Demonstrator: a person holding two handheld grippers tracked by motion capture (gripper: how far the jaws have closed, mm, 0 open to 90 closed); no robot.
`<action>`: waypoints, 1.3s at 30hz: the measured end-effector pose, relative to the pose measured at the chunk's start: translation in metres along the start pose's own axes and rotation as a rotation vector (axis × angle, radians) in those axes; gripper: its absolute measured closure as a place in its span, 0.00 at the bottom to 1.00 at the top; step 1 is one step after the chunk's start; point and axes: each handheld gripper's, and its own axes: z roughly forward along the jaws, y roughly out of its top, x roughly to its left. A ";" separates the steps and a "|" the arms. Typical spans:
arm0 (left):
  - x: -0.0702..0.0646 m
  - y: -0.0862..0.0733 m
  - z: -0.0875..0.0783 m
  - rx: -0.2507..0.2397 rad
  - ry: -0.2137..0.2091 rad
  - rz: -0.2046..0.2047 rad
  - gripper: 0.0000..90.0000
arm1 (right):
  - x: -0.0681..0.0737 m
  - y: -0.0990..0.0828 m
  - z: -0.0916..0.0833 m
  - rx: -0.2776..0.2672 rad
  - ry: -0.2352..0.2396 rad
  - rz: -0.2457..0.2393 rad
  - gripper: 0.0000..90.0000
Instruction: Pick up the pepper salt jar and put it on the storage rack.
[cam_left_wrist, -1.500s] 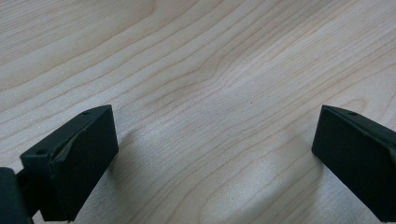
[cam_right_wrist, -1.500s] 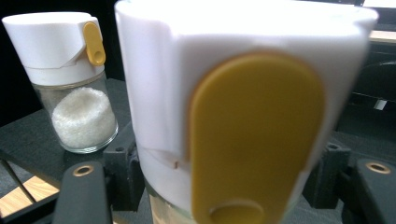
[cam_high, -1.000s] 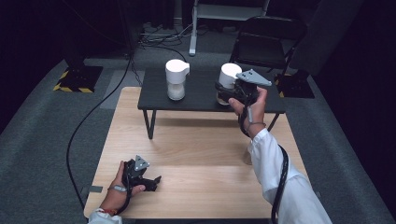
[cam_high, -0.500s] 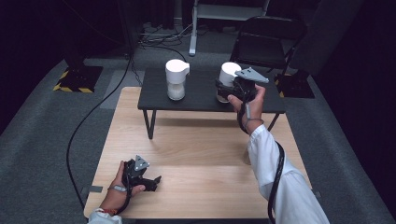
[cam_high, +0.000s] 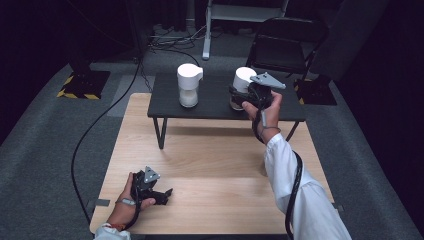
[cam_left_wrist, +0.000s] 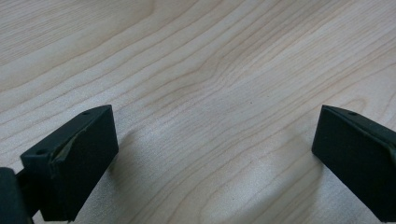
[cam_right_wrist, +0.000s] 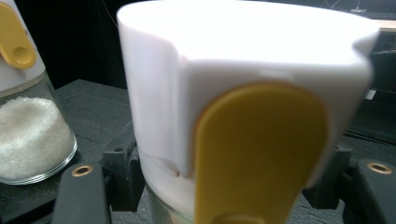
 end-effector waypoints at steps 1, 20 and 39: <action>0.000 0.000 0.000 0.000 0.000 0.000 0.00 | -0.001 0.000 0.000 0.001 0.005 -0.003 0.33; 0.000 0.000 0.000 0.000 0.000 0.000 0.00 | -0.011 0.004 0.005 0.051 0.033 0.018 0.21; 0.000 0.000 0.000 0.000 0.000 0.000 0.00 | -0.011 0.002 0.006 0.065 0.014 -0.030 0.04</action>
